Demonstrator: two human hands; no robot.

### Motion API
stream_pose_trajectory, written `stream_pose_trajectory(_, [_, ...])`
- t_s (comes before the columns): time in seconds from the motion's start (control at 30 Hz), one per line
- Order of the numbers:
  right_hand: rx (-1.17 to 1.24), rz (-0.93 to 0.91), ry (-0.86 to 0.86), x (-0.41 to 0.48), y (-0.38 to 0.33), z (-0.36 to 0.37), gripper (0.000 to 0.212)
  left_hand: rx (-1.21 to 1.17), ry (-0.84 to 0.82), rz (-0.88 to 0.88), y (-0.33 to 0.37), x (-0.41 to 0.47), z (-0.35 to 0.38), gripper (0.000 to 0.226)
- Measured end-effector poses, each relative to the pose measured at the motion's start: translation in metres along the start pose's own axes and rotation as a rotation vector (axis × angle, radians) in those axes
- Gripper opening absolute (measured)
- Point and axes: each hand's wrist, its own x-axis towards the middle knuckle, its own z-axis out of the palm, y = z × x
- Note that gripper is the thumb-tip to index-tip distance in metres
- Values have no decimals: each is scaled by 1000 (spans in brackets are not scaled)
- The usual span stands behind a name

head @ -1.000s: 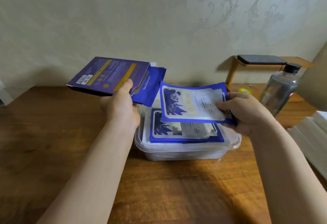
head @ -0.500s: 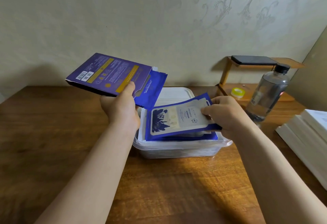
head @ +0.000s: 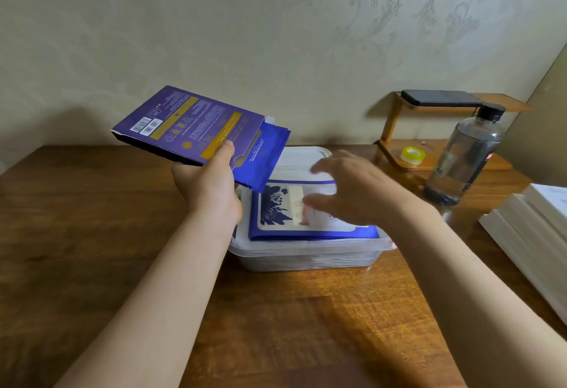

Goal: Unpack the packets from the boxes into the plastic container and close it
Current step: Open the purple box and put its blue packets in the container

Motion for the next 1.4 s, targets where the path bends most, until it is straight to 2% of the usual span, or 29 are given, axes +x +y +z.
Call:
stream_pose_trajectory(0.07, [97, -123, -167, 9, -4, 5, 70, 18, 10, 7, 0, -2, 0, 49])
stream_pose_trajectory(0.13, [134, -181, -241, 14, -5, 14, 76, 29, 21, 12, 1, -2, 0, 49])
stream_pose_trajectory(0.37, [-22, -290, -194, 22, -2, 37, 90, 19, 14, 10, 0, 1, 0, 48])
stream_pose_trajectory(0.63, [-91, -328, -281, 29, -1, 47, 84, 21, 12, 20, 0, -1, 1, 48])
stream_pose_trajectory(1.2, [-144, -314, -279, 28, -5, 47, 83, 38, -11, 23, -4, 2, -2, 52])
stream_pose_trajectory(1.27, [-37, -280, -272, 24, -7, 41, 80, 26, -2, 26, -4, 2, -2, 50])
stream_pose_trajectory(1.3, [96, -230, -238, 22, -10, 36, 75, 24, 4, 23, -3, 2, -2, 49])
stream_pose_trajectory(1.4, [689, 3, -2, 26, -24, 23, 45, 10, 19, 10, -4, 4, 0, 43])
